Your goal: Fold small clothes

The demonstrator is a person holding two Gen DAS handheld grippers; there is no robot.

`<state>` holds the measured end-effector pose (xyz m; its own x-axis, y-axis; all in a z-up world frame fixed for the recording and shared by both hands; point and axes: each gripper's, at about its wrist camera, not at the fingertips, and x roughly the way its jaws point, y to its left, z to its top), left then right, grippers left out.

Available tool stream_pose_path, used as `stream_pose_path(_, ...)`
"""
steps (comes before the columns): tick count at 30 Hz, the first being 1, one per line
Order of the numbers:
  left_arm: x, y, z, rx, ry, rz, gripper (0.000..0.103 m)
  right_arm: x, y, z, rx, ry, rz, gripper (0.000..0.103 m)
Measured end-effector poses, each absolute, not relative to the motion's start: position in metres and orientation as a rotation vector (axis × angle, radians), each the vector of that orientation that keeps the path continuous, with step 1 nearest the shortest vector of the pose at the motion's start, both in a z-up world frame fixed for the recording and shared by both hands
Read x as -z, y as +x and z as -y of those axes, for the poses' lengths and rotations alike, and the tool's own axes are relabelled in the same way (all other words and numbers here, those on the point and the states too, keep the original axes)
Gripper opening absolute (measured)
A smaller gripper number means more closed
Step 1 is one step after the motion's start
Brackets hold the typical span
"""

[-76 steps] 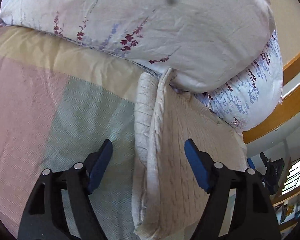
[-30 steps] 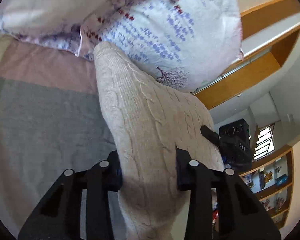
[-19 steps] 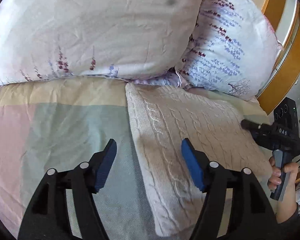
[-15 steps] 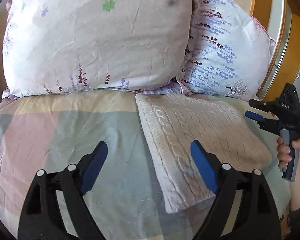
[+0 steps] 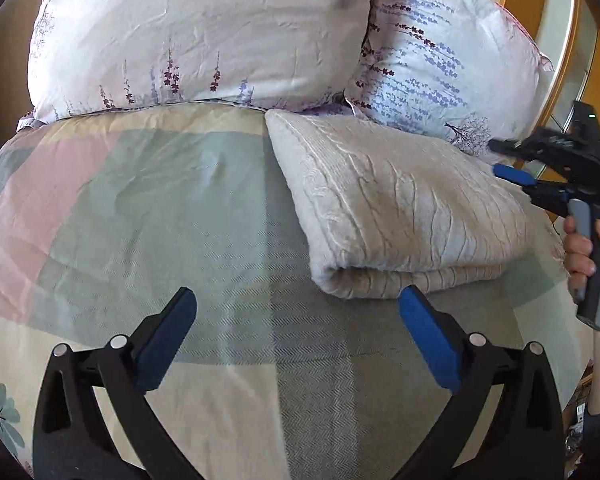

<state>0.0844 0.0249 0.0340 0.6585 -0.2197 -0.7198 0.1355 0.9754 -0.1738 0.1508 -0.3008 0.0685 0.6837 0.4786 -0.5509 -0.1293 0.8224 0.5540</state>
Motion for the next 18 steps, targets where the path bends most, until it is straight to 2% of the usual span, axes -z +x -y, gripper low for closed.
stream_pose_path(3,-0.026,0.084,-0.015,0.204,-0.073,-0.862,0.101,-0.074,0.091,0.290,-0.350,0.374,-0.700,0.092)
stream_pose_path(5,-0.025,0.084,-0.011,0.196,-0.049,-0.874,0.101,-0.062,0.074,0.274,-0.320,0.324,-0.731,0.094)
stream_pose_path(7,-0.021,0.086,-0.011,0.179,-0.034,-0.899,0.101,-0.042,0.062,0.261,-0.259,0.278,-0.793,0.100)
stream_pose_path(12,-0.019,0.082,-0.009,0.158,0.024,-0.921,0.101,-0.007,0.063,0.230,-0.209,0.209,-0.888,0.101)
stream_pose_path(18,-0.017,0.081,-0.005,0.136,0.065,-0.931,0.101,-0.009,0.065,0.215,-0.170,0.103,-0.904,0.102)
